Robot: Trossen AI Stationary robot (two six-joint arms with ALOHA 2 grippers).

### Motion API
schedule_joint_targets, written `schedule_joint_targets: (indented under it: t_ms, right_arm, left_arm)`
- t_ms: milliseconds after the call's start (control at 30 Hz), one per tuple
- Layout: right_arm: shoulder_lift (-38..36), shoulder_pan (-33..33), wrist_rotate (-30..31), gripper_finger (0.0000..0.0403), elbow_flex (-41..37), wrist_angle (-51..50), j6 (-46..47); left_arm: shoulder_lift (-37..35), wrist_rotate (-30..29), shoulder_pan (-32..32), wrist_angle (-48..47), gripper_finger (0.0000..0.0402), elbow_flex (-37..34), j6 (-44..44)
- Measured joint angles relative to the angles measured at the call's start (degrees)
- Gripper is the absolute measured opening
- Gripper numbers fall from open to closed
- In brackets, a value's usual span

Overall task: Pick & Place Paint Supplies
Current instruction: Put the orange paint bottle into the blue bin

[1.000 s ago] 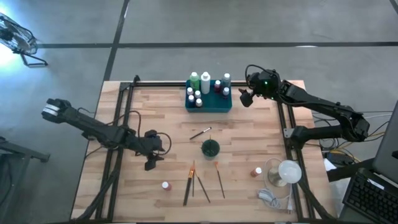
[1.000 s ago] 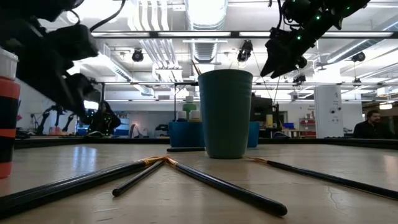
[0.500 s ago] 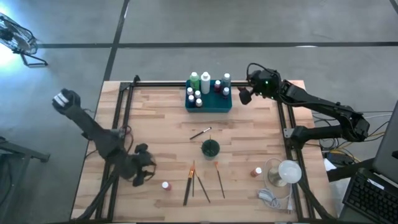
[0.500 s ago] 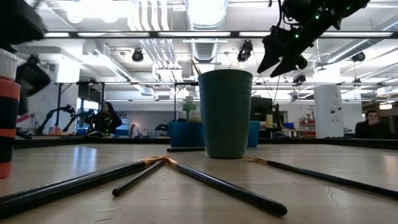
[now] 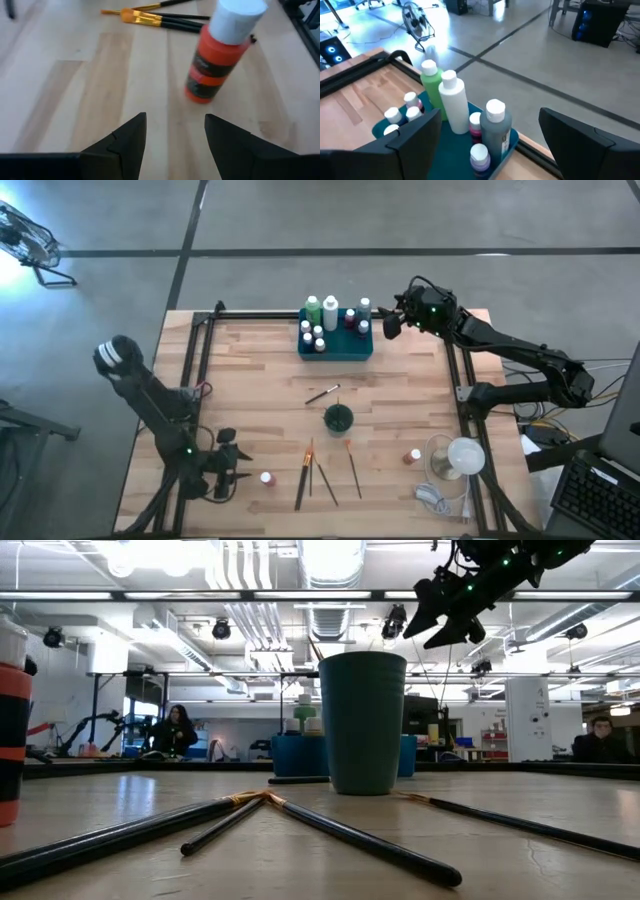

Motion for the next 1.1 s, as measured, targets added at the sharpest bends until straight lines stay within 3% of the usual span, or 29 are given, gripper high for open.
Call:
schedule_joint_targets:
  t_ms: [333,600,833,1100]
  right_arm:
    - [0.0,0.0,0.0,0.0360,2.6,-0.2,0.2]
    - [0.0,0.0,-1.5,0.0350,4.4,-0.3,-0.6]
    - [0.0,0.0,-1.6,0.0343,4.8,-0.3,-1.1]
    - [0.0,0.0,-1.6,0.0362,4.8,-0.3,-0.9]
  left_arm:
    - [9.0,-0.2,0.1,6.1,0.0206,4.5,0.2]
    - [14.6,-0.3,1.8,6.7,0.0206,6.2,0.2]
    - [17.2,-0.9,3.3,12.1,0.0206,6.2,0.4]
    - [19.0,-0.8,3.9,13.2,0.0206,6.2,2.2]
